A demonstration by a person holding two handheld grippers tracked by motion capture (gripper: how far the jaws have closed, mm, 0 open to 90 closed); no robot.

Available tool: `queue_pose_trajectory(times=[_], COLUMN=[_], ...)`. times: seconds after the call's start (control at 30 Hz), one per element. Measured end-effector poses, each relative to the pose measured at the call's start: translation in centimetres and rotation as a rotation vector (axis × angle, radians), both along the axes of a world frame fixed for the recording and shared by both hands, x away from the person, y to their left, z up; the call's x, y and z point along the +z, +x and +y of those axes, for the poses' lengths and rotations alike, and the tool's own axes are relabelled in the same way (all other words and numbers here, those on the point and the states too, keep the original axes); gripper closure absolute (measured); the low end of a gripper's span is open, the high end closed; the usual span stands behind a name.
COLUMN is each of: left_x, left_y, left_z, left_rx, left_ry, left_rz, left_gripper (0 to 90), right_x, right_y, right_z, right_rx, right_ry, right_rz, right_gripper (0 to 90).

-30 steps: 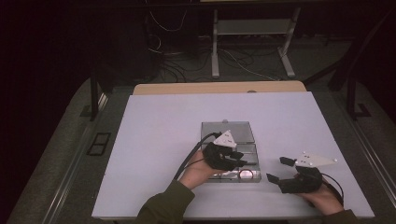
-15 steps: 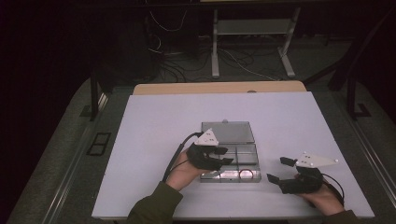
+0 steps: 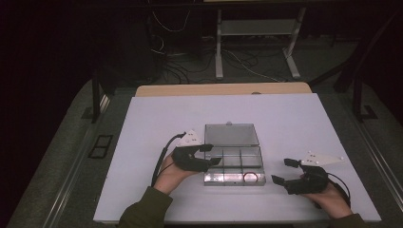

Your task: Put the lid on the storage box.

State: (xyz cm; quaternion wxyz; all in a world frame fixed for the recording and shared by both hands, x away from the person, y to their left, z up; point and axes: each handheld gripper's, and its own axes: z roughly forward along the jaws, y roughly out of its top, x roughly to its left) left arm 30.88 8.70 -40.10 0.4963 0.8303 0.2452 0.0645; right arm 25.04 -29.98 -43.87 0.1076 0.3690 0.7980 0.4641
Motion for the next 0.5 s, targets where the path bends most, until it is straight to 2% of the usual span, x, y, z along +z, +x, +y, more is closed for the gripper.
queue_pose_trajectory(times=[0.23,0.4,0.5], left_x=[-0.3,-0.4,-0.6], left_y=[0.4,1.0,1.4], left_z=[1.8,3.1,3.7], left_rx=[0.059,0.112,0.146], left_ry=[0.002,-0.014,-0.019], left_rz=[-0.006,-0.008,-0.012], left_gripper=[35.5,34.7,34.5], right_x=[0.6,1.4,1.6], right_y=[1.0,2.1,2.8], right_z=[-0.3,-0.3,-0.2], right_rx=[-0.007,-0.015,-0.020], right_ry=[0.015,0.024,0.008], right_rz=[-0.005,-0.004,-0.013], right_gripper=[14.6,14.6,14.6])
